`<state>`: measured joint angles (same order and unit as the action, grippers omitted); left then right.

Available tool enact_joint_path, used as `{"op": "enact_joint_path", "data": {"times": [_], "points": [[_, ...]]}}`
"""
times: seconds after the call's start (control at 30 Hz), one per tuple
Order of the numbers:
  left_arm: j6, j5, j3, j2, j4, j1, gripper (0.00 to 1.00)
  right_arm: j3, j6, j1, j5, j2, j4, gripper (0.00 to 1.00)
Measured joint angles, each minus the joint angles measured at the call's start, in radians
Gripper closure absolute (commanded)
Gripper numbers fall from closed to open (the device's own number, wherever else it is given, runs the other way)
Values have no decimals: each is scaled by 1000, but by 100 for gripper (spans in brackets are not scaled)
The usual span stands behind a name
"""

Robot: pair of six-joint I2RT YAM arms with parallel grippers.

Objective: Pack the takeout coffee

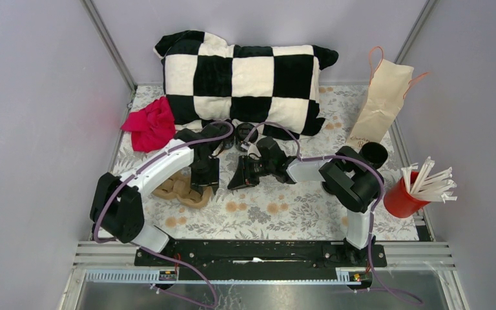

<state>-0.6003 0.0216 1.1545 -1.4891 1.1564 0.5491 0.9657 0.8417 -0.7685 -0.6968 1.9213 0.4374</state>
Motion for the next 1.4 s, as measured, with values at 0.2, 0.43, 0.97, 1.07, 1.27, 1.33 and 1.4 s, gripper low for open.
{"op": "enact_joint_path", "data": {"times": [0.2,0.43,0.97,1.07,1.27,1.33,1.4], "points": [[24,0,-29,-26,-27,-7,50,0,-1,0,-1,0,0,73],[40,-3,-32,-65,-51,-39,51,0,-1,-6,-1,0,0,74],[73,5,-54,-63,-74,-84,56,40,-8,-36,-2,1,-11,74],[76,5,-54,-60,-69,-84,56,48,-8,-37,-2,8,-11,75],[89,17,-54,-27,-53,-113,63,52,-8,-37,-3,14,-15,75],[92,26,-55,-19,-54,-125,64,56,-8,-37,-4,15,-17,75],[95,35,-57,-16,-56,-131,65,68,-9,-37,-5,23,-19,75]]}}
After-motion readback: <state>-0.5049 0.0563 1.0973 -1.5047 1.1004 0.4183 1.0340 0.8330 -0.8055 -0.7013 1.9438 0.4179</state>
